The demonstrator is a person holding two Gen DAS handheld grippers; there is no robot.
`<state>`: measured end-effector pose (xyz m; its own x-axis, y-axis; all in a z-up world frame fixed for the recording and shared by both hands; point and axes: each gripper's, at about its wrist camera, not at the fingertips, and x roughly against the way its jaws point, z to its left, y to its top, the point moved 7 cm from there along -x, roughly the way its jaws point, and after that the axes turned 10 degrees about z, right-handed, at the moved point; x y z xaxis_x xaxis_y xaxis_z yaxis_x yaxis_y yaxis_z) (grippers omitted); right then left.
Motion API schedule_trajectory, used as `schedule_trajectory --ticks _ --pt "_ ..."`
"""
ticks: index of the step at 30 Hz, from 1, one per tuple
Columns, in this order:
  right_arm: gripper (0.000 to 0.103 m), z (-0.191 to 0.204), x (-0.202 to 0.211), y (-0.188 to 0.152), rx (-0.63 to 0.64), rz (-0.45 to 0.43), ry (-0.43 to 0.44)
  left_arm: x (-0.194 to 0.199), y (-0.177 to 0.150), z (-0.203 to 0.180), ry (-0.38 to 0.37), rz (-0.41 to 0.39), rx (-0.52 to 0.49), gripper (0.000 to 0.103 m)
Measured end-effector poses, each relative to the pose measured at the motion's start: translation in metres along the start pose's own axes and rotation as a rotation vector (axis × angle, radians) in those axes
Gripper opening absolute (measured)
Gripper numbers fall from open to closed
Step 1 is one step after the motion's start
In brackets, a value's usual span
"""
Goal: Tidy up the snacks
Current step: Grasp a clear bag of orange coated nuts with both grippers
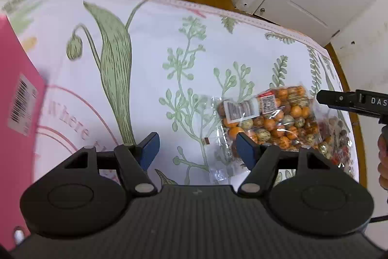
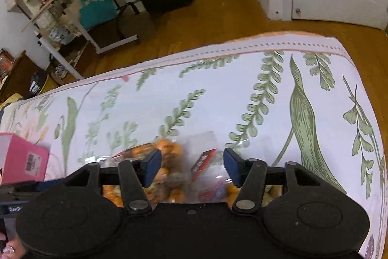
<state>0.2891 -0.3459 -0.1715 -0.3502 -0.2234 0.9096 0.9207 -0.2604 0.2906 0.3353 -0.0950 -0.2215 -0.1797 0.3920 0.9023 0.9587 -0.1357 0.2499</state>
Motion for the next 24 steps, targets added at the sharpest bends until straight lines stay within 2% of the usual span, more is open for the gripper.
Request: schedule_trajectory --ticks 4,8,9,11,14,16,19,21,22,24 --pt "0.071 -0.017 -0.012 -0.001 -0.078 0.015 0.029 -0.003 -0.001 -0.003 -0.036 -0.039 -0.017 0.068" --pt "0.074 -0.021 -0.013 -0.001 -0.120 0.037 0.141 -0.016 -0.006 -0.013 -0.201 0.046 0.019 0.066" --pt "0.076 -0.018 -0.015 -0.002 -0.136 0.057 0.193 -0.017 -0.006 -0.014 -0.205 0.039 0.031 0.065" --pt "0.079 -0.013 -0.016 -0.004 -0.147 0.084 0.232 -0.017 -0.006 -0.017 -0.191 0.018 0.029 0.064" --pt "0.080 -0.003 -0.017 -0.008 -0.074 0.115 0.207 -0.018 -0.005 -0.020 -0.200 -0.002 0.046 0.063" --pt "0.080 0.004 -0.019 -0.010 -0.037 0.134 0.202 -0.022 -0.007 -0.024 -0.248 0.021 0.046 0.058" --pt "0.080 0.018 -0.023 -0.014 0.020 0.154 0.182 -0.022 -0.010 -0.027 -0.245 0.024 0.040 0.058" --pt "0.065 0.031 -0.024 -0.019 0.071 0.176 0.193 -0.023 -0.012 -0.027 -0.266 0.039 0.043 0.056" --pt "0.058 0.036 -0.028 -0.022 0.081 0.217 0.211 -0.023 -0.013 -0.027 -0.279 0.043 0.048 0.056" --pt "0.058 0.043 -0.035 -0.031 0.116 0.239 0.115 -0.024 -0.014 -0.023 -0.283 0.047 0.061 0.054"
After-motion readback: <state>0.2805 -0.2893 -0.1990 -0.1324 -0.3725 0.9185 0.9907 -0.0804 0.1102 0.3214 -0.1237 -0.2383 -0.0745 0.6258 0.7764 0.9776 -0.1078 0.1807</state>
